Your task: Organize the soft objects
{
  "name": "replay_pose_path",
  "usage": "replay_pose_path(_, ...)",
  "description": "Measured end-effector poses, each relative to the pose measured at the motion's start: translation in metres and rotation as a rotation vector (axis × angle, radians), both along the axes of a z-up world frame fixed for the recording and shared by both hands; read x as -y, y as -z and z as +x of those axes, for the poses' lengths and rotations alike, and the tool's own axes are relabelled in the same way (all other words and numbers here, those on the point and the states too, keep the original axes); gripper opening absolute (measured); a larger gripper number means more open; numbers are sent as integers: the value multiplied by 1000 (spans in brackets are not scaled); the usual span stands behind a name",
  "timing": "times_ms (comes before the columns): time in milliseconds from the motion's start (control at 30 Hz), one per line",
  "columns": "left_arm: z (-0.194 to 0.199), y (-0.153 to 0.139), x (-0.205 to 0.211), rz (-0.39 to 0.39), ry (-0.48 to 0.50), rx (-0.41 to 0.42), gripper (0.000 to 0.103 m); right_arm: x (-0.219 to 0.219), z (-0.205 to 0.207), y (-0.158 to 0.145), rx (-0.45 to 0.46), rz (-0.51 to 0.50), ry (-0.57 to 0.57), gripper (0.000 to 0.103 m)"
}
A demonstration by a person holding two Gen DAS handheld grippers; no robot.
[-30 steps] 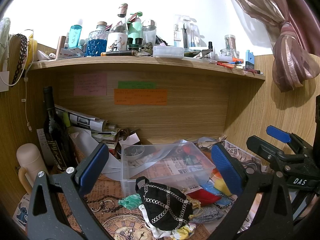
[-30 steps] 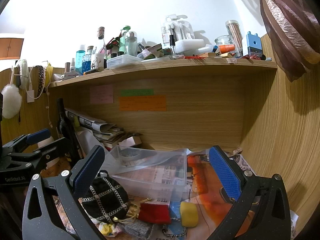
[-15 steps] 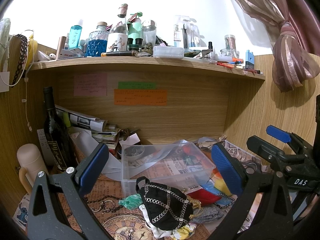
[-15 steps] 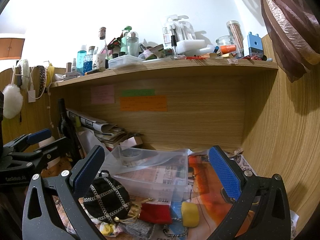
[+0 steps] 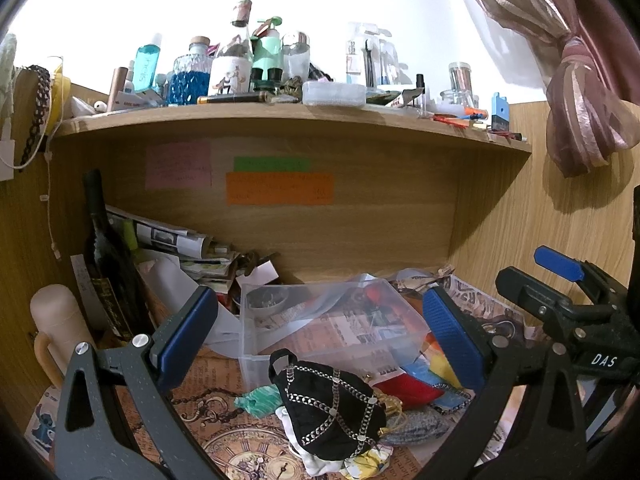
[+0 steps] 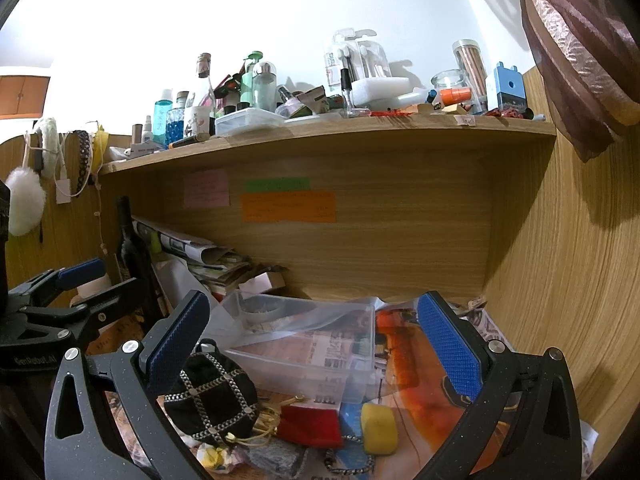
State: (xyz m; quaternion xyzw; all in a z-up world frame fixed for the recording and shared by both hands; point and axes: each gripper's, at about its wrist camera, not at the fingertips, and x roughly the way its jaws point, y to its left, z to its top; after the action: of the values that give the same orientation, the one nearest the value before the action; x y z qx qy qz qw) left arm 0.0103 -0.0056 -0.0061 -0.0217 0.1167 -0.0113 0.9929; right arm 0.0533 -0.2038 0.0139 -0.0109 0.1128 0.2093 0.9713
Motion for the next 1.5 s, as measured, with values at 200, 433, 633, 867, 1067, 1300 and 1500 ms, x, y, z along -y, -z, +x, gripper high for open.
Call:
replay_pose_path(200, 21, 22, -3, 2, 41, -108, 103, 11, 15, 14, -62, -20, 15, 103)
replay_pose_path(433, 52, 64, -7, -12, 51, -270, 103, 27, 39, 53, -200, -91, 65, 103)
replay_pose_path(633, 71, 87, -14, -34, 23, -328, 103, 42, 63, 87, -323, -139, 101, 103)
replay_pose_path(867, 77, 96, -21, -61, 41, -365, 78, 45, 82, 107, -424, -149, 60, 92)
replay_pose_path(1067, 78, 106, -20, -37, 59, -387, 52, 34, 90, 124, -493, -180, 18, 62)
replay_pose_path(1300, 78, 106, -22, -65, 84, -389, 29, 29, 93, 131, -524, -197, 0, 30)
replay_pose_path(1500, 71, 88, -17, -71, 104, -338, 23, 32, 87, 117, -479, -180, -2, 28)
